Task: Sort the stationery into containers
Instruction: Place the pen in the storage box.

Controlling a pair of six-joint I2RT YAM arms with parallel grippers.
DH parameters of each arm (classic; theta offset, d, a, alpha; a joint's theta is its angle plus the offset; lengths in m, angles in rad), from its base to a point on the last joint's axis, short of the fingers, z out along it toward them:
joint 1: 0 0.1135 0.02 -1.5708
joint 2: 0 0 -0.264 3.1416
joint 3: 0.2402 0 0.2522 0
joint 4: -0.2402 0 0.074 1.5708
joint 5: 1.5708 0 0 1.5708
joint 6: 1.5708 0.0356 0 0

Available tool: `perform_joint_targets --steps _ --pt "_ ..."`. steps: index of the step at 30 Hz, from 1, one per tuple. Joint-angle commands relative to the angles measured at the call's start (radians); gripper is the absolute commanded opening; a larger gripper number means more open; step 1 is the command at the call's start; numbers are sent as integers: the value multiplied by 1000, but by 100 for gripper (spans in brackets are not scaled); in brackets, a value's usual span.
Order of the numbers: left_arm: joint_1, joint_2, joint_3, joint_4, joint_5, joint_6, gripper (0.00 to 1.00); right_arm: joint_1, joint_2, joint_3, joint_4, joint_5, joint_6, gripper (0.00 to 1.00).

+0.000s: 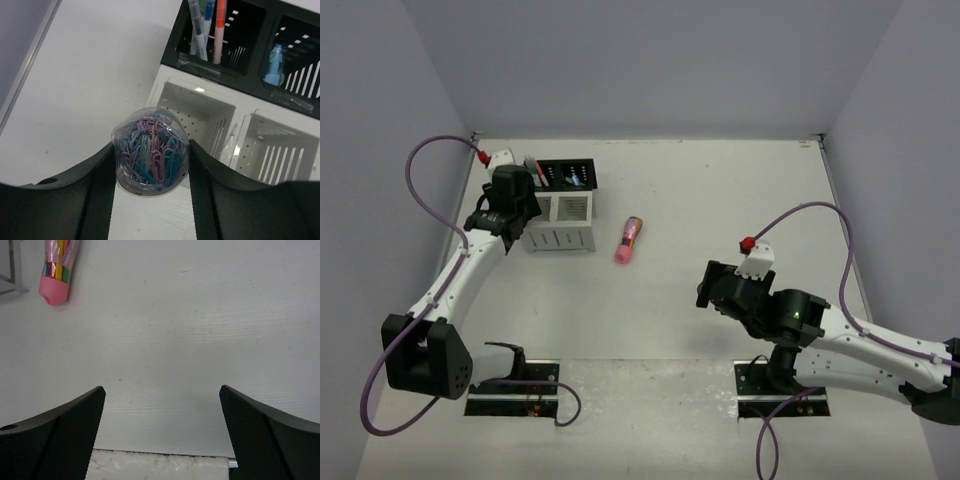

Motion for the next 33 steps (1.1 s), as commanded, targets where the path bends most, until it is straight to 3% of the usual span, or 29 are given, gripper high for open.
perform_joint_targets --steps 1,14,18,21,28,33 --pt "16 40 12 147 88 -62 0 0 -5 -26 53 -2 -24 99" --pt "14 57 40 159 131 -48 0 0 33 -17 63 -3 -38 99" --pt "14 95 43 135 128 -36 11 0 43 -13 73 -9 -46 99" --pt "14 110 47 130 142 -25 25 0 42 -11 71 -8 -51 99" --pt "13 94 80 89 147 -17 82 0 46 -4 74 -6 -59 99" --pt "10 14 92 74 168 -9 98 0 104 21 105 -13 -77 99"
